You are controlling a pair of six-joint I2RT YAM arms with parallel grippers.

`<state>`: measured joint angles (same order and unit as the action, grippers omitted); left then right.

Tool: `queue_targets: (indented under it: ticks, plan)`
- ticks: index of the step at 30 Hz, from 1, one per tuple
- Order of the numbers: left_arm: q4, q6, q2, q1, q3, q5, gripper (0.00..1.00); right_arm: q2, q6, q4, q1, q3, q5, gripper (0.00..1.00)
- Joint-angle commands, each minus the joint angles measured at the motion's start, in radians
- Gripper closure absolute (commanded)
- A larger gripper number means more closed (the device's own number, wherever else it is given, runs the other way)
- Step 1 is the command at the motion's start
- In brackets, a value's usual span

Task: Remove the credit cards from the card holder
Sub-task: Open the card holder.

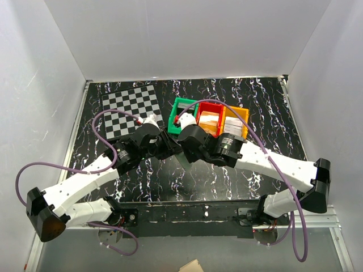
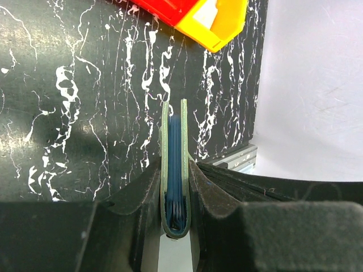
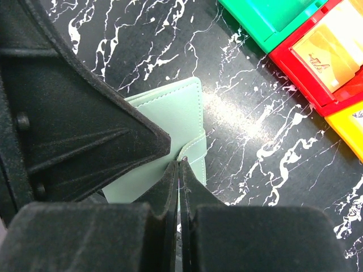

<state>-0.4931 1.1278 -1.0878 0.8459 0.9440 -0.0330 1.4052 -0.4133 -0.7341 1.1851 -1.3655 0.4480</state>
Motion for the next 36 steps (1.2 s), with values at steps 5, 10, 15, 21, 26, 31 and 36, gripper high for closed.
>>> queue_targets:
  ticks: [5, 10, 15, 21, 26, 31, 36]
  plan:
    - [0.082, 0.004, 0.108, 0.013, -0.013, 0.001, 1.00, -0.041, 0.018, -0.077, -0.008, -0.006, 0.015, 0.99]
    - [0.077, -0.003, 0.115, 0.012, -0.024, -0.013, 1.00, -0.054, 0.010, -0.077, -0.010, -0.010, -0.011, 0.99]
    - [0.071, -0.006, 0.118, 0.012, -0.033, -0.024, 1.00, -0.068, 0.001, -0.077, -0.016, -0.010, -0.034, 0.99]
    - [0.060, -0.010, 0.131, 0.012, -0.047, -0.044, 1.00, -0.095, -0.005, -0.064, -0.028, 0.003, -0.072, 0.99]
    - [0.056, -0.014, 0.135, 0.012, -0.054, -0.051, 1.00, -0.109, -0.007, -0.053, -0.035, 0.011, -0.109, 0.99]
    - [0.053, -0.016, 0.141, 0.012, -0.059, -0.056, 1.00, -0.124, -0.007, -0.041, -0.042, 0.016, -0.140, 0.99]
    - [0.047, -0.022, 0.146, 0.012, -0.065, -0.068, 1.00, -0.146, -0.005, -0.028, -0.059, 0.029, -0.181, 0.99]
